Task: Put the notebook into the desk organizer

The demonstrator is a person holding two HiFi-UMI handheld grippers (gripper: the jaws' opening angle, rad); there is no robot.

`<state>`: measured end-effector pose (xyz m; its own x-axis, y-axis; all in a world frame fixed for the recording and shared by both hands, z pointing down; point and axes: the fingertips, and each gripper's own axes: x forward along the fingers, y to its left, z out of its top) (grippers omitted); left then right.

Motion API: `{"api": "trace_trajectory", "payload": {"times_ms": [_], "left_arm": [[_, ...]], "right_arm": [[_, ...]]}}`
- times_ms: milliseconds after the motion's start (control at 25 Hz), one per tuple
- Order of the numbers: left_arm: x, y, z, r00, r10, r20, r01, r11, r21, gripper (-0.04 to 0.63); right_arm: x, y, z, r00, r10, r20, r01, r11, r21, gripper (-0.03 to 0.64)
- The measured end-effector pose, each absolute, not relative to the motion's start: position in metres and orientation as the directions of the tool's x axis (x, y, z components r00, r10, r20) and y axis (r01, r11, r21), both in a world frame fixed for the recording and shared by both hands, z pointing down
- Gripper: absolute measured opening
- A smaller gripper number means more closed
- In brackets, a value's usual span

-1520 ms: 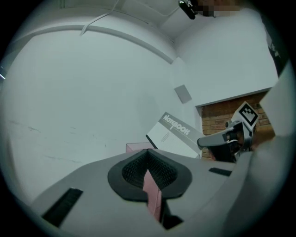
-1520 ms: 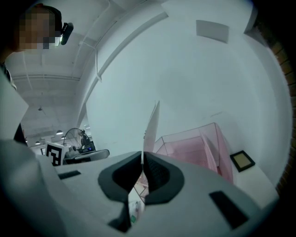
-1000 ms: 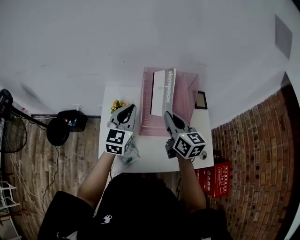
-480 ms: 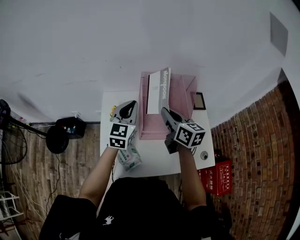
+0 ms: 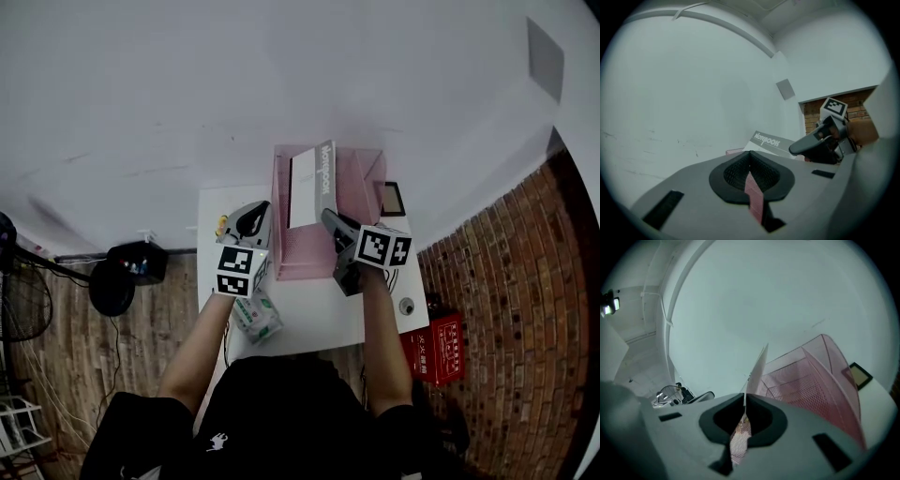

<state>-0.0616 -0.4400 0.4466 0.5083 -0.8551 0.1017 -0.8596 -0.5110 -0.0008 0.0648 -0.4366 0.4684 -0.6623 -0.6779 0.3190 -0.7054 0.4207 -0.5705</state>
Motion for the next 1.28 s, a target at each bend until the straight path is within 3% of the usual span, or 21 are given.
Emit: {"api": "trace_trajectory", "payload": {"times_ms": [440, 720, 960, 1280], "left_arm": [[-0.057, -0.432, 0.445, 0.535, -0.838, 0.107, -0.842, -0.539, -0.014, 0.003], [-0.055, -0.428, 0.444, 0.545, -0.83, 0.113, -0.834, -0.551, -0.026, 0.003], [-0.056, -0.425, 0.445, 0.551, -0.826, 0.115, -0.829, -0.558, -0.032, 0.005], [-0.057, -0.421, 0.45, 0.555, -0.822, 0.128, -0.826, -0.563, -0.035, 0.005]], "right_arm": [[0.087, -0.452, 0.492, -0.538, -0.69, 0.485, -0.831, 0.339, -0.44, 0.044], [0.101, -0.452, 0.507, -0.372, -0.72, 0.586, -0.927, 0.318, -0.198, 0.057], [0.106, -0.455, 0.516, -0.272, -0.725, 0.633, -0.944, 0.328, -0.03, 0.067], [0.109, -0.454, 0.52, -0.236, -0.741, 0.629, -0.939, 0.341, 0.049, 0.089]]}}
